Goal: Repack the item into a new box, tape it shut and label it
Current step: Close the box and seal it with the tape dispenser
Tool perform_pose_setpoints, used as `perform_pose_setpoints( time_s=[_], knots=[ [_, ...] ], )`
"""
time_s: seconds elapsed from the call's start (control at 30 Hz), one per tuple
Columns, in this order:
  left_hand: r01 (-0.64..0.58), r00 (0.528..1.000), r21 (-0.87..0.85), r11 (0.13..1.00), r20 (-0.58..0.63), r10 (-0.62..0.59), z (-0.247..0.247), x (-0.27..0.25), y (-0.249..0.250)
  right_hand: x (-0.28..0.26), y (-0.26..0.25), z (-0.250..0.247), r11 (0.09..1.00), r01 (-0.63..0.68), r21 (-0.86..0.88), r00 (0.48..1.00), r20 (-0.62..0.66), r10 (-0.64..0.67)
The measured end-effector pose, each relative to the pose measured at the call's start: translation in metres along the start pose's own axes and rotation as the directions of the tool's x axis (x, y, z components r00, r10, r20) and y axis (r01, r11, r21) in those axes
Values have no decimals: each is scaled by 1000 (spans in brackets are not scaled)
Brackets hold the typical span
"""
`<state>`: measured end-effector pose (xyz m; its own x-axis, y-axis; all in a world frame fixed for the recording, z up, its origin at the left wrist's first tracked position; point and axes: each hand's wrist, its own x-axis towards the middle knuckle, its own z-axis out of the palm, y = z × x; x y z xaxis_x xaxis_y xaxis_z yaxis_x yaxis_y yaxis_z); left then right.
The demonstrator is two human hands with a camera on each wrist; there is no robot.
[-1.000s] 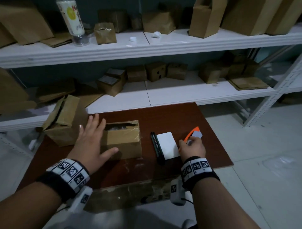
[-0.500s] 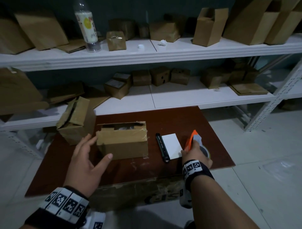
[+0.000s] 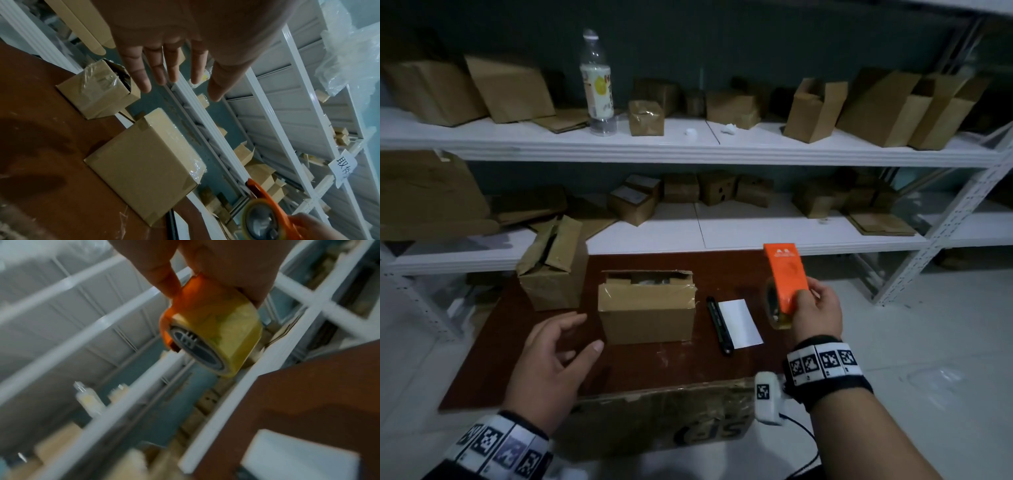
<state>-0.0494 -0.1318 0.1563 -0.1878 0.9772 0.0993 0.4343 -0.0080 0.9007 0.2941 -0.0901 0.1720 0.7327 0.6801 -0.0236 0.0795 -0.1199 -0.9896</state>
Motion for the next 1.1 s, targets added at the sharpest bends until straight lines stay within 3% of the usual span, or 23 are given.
perform_pose_setpoints(
  time_s=[0.17, 0.33, 0.53, 0.77, 0.97, 1.1],
  knots=[
    [163, 984, -206, 965, 109, -143, -6, -9, 22, -37, -55, -11, 972, -103, 212, 973, 224, 54],
    [152, 981, -284, 947, 159, -110, -9, -30, 49, -80, -76, -12, 903, -257, 345, 872, 486, 62],
    [357, 913, -502, 788, 366, -180, -22, -32, 93, -119, -99, -19, 980, -26, 198, 741, 662, -114],
    [523, 817, -611, 594, 558, -145, -45, -39, 135, -153, -119, -24, 982, 161, 95, 624, 762, -176],
    [527, 827, -634, 565, 536, -169, -52, -52, 137, -171, -141, -34, 954, 294, 51, 534, 820, -208],
    [505, 827, -620, 601, 546, -132, -60, -63, 138, -179, -157, -31, 925, 370, -90, 532, 837, -132]
  ],
)
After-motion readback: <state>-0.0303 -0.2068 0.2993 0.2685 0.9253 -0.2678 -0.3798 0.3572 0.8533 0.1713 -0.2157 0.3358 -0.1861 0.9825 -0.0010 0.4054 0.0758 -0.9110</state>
